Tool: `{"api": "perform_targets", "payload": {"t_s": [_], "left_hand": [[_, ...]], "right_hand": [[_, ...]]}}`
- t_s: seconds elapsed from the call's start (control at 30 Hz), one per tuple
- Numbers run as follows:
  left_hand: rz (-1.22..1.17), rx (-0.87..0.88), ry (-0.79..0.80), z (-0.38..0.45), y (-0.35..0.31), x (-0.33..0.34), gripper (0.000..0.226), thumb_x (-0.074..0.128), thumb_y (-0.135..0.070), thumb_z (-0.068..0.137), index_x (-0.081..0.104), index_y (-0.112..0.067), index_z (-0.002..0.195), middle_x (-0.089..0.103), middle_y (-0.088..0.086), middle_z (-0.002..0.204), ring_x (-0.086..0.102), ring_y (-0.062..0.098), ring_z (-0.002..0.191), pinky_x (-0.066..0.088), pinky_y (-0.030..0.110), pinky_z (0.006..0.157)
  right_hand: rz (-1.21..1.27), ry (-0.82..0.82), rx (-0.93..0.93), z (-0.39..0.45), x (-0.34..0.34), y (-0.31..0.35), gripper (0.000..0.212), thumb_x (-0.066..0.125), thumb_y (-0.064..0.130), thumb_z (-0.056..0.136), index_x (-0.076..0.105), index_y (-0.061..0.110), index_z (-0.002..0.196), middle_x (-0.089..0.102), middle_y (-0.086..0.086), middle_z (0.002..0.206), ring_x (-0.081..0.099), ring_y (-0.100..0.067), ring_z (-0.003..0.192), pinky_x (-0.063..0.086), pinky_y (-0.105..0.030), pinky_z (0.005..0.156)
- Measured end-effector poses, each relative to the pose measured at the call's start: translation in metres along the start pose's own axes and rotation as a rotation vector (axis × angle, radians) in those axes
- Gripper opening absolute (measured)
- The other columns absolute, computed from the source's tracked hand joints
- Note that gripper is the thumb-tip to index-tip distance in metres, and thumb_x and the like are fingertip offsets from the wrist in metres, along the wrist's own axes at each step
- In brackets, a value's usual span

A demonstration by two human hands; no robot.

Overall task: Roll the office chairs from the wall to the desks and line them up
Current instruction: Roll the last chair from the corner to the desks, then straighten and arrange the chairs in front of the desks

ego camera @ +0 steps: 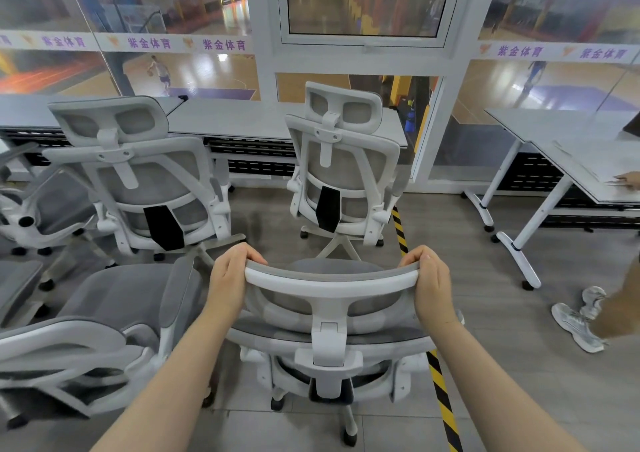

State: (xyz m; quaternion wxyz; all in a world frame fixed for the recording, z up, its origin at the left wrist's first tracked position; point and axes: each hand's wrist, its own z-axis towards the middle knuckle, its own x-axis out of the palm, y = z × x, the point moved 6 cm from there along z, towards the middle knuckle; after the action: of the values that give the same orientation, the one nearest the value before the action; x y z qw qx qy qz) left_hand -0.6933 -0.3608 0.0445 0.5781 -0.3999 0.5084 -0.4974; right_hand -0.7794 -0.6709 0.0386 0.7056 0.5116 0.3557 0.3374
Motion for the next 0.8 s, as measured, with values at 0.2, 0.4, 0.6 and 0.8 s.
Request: {"api": "perform_targets", "payload": {"t_s": [0.2, 0.4, 0.6, 0.8], "left_hand": [[0.402, -0.01, 0.314, 0.011, -0.017, -0.007, 0.036, 0.039, -0.024, 0.101, 0.073, -0.03, 0.09, 0.069, -0.019, 0.096, 0.058, -0.007, 0.095, 0.04, 0.02, 0.08], [0.718, 0.238, 0.504, 0.018, -0.074, 0.035, 0.023, 0.044, -0.038, 0.099, 0.063, -0.04, 0.11, 0.062, -0.027, 0.106, 0.053, -0.008, 0.098, 0.045, 0.022, 0.087], [0.699, 0.52, 0.645, -0.012, -0.115, 0.119, 0.025, 0.044, -0.039, 0.097, 0.06, -0.037, 0.116, 0.059, -0.026, 0.115, 0.047, -0.006, 0.109, 0.04, 0.022, 0.094], [0.603, 0.707, 0.806, -0.065, -0.133, 0.217, 0.032, 0.04, -0.044, 0.094, 0.058, -0.032, 0.118, 0.057, -0.021, 0.12, 0.046, -0.001, 0.112, 0.036, 0.017, 0.093]], "right_hand": [[-0.151, 0.084, 0.037, -0.001, -0.01, 0.019, 0.031, 0.037, 0.014, 0.092, 0.064, 0.014, 0.076, 0.059, -0.001, 0.071, 0.047, -0.006, 0.063, 0.038, -0.025, 0.06], [-0.465, 0.179, -0.015, -0.007, -0.008, 0.044, 0.02, 0.044, 0.022, 0.099, 0.062, 0.029, 0.105, 0.057, 0.018, 0.099, 0.054, 0.002, 0.088, 0.04, -0.012, 0.072], [-0.546, 0.09, -0.027, -0.031, -0.042, 0.041, 0.026, 0.045, 0.029, 0.098, 0.053, 0.036, 0.122, 0.05, 0.026, 0.116, 0.04, 0.011, 0.115, 0.032, -0.008, 0.09], [-0.582, -0.026, 0.01, -0.053, -0.11, 0.025, 0.021, 0.051, 0.02, 0.098, 0.058, 0.033, 0.113, 0.054, 0.023, 0.108, 0.044, 0.004, 0.107, 0.037, -0.013, 0.091]]}}
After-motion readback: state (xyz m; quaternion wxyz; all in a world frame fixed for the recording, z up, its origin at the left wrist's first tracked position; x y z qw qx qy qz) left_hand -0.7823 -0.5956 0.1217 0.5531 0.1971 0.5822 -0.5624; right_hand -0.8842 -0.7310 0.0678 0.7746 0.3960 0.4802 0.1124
